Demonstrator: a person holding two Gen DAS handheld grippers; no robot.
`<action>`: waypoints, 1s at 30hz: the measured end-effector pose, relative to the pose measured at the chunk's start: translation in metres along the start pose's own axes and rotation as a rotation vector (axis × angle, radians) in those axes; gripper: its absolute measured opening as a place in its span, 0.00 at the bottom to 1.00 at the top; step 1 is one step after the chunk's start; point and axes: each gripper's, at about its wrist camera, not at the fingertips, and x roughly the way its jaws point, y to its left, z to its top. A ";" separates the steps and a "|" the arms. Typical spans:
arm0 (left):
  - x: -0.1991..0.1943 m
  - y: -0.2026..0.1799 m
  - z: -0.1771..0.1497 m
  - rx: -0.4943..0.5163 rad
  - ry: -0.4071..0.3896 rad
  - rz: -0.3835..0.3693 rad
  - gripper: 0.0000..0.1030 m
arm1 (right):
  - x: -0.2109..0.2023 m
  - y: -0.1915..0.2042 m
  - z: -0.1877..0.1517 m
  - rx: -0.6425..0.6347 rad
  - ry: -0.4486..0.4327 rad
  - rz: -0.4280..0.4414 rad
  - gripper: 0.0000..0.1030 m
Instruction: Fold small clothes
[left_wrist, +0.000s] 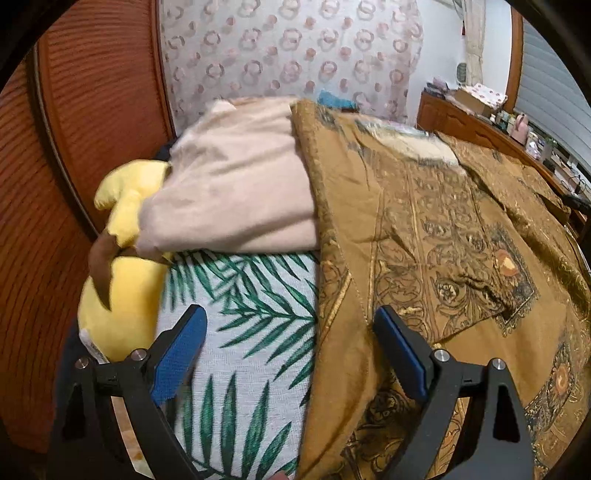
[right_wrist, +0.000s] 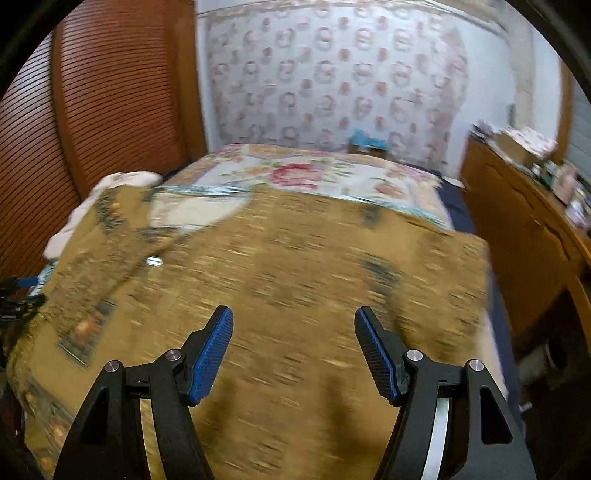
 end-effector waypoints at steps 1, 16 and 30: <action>-0.004 0.000 0.001 -0.002 -0.014 0.008 0.90 | -0.002 -0.011 -0.005 0.017 0.003 -0.015 0.68; -0.025 -0.119 0.049 0.111 -0.104 -0.243 0.90 | 0.006 -0.094 -0.027 0.231 0.041 -0.067 0.68; 0.022 -0.207 0.059 0.255 0.046 -0.312 0.90 | 0.018 -0.140 -0.038 0.346 -0.002 -0.002 0.68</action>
